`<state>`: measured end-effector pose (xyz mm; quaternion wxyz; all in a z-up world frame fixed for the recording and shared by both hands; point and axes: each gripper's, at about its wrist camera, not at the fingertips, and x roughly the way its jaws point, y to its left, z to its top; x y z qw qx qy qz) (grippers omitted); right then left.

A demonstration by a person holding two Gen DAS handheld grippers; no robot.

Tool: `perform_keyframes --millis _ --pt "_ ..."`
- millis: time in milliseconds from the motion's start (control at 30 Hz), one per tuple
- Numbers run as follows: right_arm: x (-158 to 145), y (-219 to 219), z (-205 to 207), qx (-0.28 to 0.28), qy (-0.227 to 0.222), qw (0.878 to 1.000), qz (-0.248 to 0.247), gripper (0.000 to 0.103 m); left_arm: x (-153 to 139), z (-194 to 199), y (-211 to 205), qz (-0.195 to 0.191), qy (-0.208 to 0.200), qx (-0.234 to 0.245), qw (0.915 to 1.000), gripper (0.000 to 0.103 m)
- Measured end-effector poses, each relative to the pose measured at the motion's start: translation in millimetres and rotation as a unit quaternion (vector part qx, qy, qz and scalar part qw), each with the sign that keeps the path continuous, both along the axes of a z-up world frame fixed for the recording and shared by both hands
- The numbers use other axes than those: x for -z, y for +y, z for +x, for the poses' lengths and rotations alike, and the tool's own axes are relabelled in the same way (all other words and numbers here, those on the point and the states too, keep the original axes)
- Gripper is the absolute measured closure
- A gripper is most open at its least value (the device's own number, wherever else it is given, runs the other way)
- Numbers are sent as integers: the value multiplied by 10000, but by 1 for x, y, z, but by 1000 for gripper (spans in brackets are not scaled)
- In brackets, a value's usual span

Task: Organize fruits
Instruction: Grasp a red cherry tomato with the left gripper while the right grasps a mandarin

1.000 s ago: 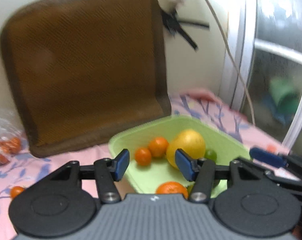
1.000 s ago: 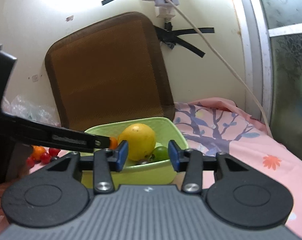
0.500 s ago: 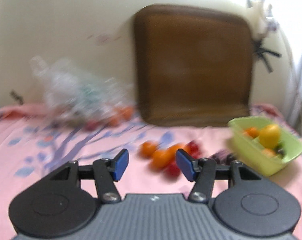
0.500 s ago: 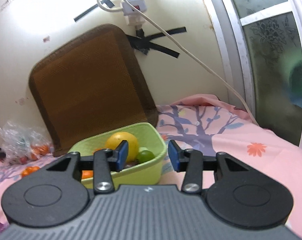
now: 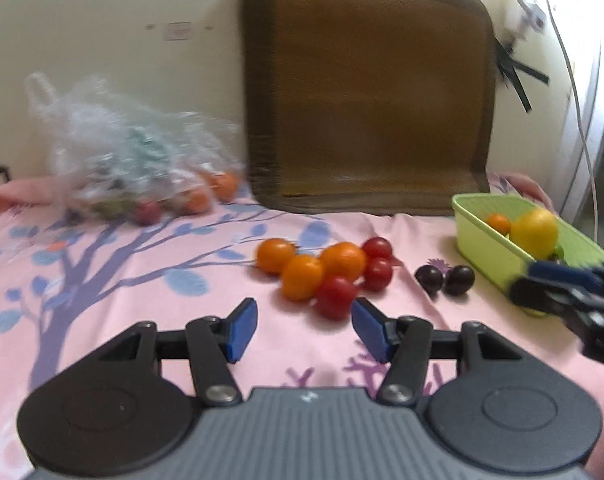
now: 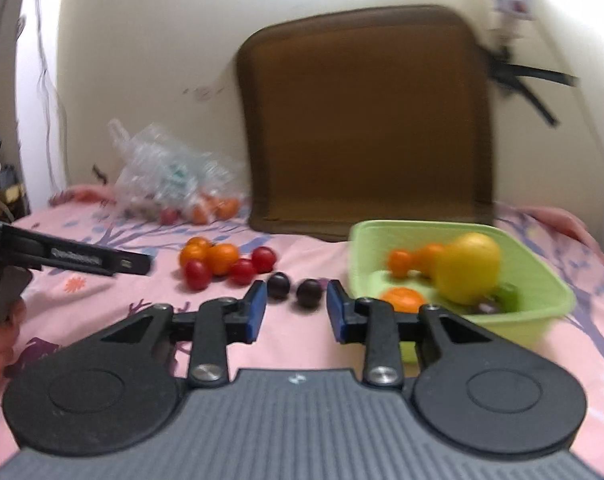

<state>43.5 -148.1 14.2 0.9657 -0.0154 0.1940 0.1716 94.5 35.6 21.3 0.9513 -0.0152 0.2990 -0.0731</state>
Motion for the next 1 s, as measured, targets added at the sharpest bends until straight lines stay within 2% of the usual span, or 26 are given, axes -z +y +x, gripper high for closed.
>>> perform_keyframes --millis 33,267,333,400,467,567,667,733,867,933,1000 --pt "-1 3 10 -58 86 9999 18 72 1 5 -3 9 35 11 10000 49" --pt "-8 24 60 -362 526 9978 200 71 13 33 -11 -129 345 71 9993 53" --pt "-11 26 69 -574 663 9957 294 71 16 37 -11 -204 424 62 9989 61" --pt "-12 35 80 -824 803 9929 300 71 16 34 -8 -282 461 119 9985 77" --pt "-10 46 92 -1069 918 9899 172 71 15 26 -1 -307 480 18 9984 77" --pt "-3 62 101 -1235 968 9876 -105 71 15 11 16 -542 538 -21 9971 77" --pt "5 74 110 -1331 1032 9853 -289 70 17 -6 24 -497 435 -54 9978 77" --pt "8 79 113 -1414 1027 9838 -393 55 17 -12 25 -435 382 -73 9983 76" --pt "8 82 106 -1423 837 9843 -619 57 16 -10 25 -442 363 -85 9983 75" --pt "9 83 102 -1485 851 9824 -751 66 17 -8 26 -496 361 -82 9981 75" --pt "10 85 94 -1538 771 9807 -929 67 17 -7 31 -625 364 -88 9973 75"
